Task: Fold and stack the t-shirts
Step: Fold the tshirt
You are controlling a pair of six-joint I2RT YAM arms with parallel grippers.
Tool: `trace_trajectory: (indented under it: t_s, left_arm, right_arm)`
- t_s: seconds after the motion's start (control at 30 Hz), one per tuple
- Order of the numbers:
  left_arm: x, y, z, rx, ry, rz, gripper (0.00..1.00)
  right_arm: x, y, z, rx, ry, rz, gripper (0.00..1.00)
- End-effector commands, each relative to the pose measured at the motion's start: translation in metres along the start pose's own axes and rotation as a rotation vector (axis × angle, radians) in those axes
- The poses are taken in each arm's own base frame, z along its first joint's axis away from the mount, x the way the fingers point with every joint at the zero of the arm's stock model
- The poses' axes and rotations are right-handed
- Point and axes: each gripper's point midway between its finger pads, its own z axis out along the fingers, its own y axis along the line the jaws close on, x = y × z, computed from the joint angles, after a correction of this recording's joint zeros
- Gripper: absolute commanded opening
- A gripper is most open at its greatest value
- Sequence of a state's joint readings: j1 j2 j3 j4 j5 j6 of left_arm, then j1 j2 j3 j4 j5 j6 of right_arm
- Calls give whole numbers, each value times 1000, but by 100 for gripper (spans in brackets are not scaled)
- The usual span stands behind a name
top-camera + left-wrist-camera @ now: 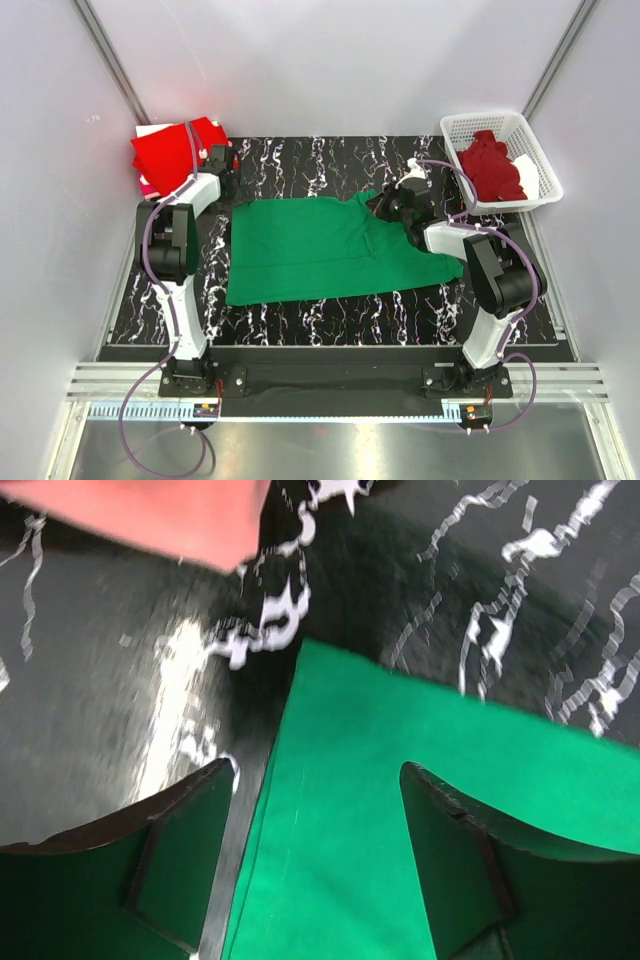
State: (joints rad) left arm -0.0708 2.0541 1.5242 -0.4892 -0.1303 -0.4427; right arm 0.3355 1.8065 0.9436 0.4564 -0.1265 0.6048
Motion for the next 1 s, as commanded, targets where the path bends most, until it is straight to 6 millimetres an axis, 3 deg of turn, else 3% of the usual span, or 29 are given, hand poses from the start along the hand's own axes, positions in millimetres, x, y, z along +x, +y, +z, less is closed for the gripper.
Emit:
trace_trajectory:
  t_s: [0.0, 0.2, 0.33, 0.97]
  left_arm:
    - [-36, -11, 8, -1, -108, -22, 71]
    - [-45, -12, 16, -25, -113, -47, 67]
    - [-40, -8, 26, -66, -74, -57, 66]
    - [-30, -22, 32, -106, -51, 8, 47]
  right_arm:
    - [-31, 35, -4, -124, -90, -10, 0]
    - [-30, 36, -3, -132, -88, -9, 0]
    - [-29, 38, -3, -139, -85, -8, 0]
    - [-28, 36, 2, -138, -64, 3, 0]
